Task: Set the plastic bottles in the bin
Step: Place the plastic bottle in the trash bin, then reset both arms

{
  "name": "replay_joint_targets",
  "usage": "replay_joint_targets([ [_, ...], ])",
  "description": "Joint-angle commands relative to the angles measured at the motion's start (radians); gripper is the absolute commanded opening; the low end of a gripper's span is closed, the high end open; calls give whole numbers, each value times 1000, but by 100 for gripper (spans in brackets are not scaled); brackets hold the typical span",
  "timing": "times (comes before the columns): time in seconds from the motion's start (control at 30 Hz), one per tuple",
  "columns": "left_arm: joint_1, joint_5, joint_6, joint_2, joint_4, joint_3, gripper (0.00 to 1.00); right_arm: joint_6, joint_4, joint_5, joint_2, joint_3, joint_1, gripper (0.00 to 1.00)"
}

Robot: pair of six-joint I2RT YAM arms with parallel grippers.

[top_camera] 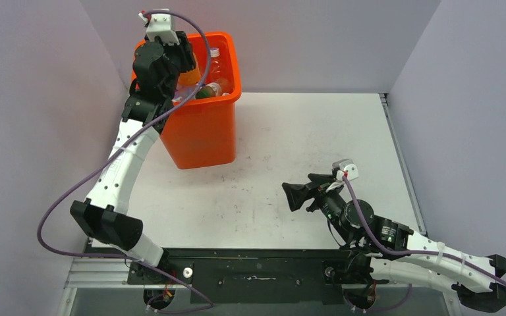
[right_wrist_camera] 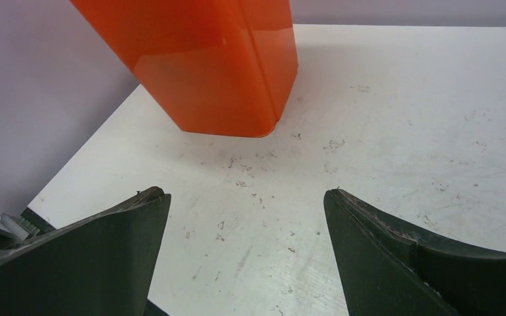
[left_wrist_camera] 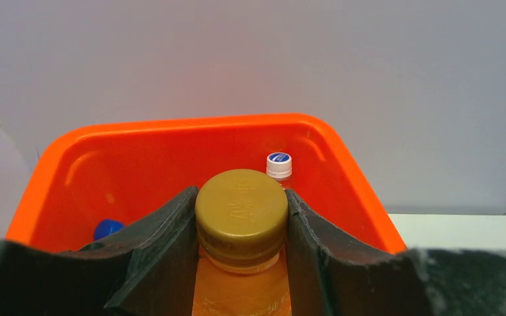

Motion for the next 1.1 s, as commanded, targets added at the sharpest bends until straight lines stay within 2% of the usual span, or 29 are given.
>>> replay_joint_targets([
  [0.0,32,125,-51,84,-12,153,0,8,30,68,-15,-19,6,90],
  [0.13,46,100,-22,141,23,179,0,9,-22,85,1,8,5,90],
  [0.23,51,186,-64,145,76,150,1,9,-48,129,-4,5,5,90],
  [0.27,52,220,-69,147,93,146,15,11,-49,139,-5,2,5,90],
  [0.3,52,250,-64,154,99,151,43,11,-46,145,-7,-2,6,90],
  [0.33,51,230,-61,157,88,157,87,11,-41,149,-8,-6,5,90],
  [0.37,51,192,-62,154,78,161,98,10,-38,148,-7,-7,5,90],
  [0.47,52,134,-52,102,107,126,96,14,-44,147,3,-1,6,90],
  [0.57,52,102,-60,-1,199,45,96,14,-44,141,8,-2,6,90],
  [0.77,52,-31,-98,-241,243,-139,96,28,-34,123,1,-1,5,90],
  [0.93,54,-163,-106,-482,80,-292,96,34,-19,109,-14,-8,5,90],
  [1.07,54,-281,-142,-709,-62,-488,96,33,-11,99,-5,3,7,90],
])
